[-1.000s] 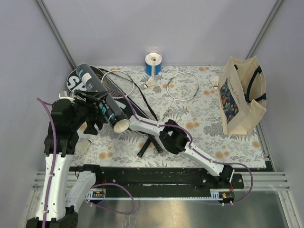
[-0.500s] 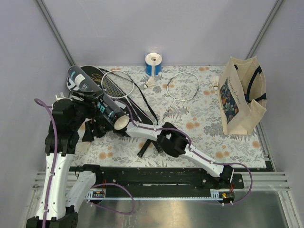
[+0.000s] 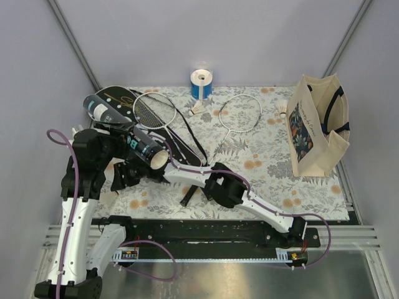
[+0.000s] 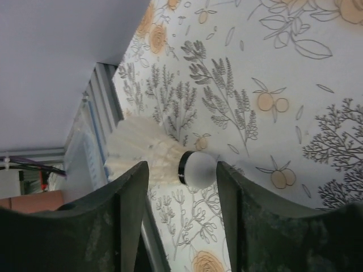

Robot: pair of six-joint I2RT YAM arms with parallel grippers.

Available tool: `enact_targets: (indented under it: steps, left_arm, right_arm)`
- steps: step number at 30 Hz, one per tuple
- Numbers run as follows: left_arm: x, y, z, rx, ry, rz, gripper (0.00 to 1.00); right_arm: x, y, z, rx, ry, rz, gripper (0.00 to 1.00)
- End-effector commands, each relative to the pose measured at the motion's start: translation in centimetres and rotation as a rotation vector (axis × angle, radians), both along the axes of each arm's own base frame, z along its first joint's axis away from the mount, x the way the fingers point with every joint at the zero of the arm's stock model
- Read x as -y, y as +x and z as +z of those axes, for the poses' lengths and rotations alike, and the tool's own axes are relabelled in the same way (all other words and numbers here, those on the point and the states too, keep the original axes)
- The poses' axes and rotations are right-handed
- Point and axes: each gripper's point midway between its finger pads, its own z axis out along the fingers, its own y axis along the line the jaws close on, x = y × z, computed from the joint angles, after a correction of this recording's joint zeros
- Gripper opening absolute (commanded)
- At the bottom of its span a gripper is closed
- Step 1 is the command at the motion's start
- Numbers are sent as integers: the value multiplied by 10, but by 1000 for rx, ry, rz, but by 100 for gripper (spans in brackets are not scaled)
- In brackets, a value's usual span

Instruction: Pack up the badminton gear

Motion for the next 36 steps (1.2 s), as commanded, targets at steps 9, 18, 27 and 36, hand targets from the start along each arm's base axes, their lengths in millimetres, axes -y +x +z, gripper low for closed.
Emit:
enact_targets:
  steps: [9,18,27,36]
  left_arm:
    - [-15,-3,19,83,49,70,16]
    - [-33,-15,25,78,127,141,17]
    - [-28,-29,46,94,103,115,17]
    - [-14,-42,76,169,37,58,17]
  right_arm:
    - [18,-1,37,102,-72,-63,15]
    - [86,36,52,220,-110,-297,3]
    - [42,25,111,164,139,-128,44]
    - [-13,17,108,-202,177,-126,48]
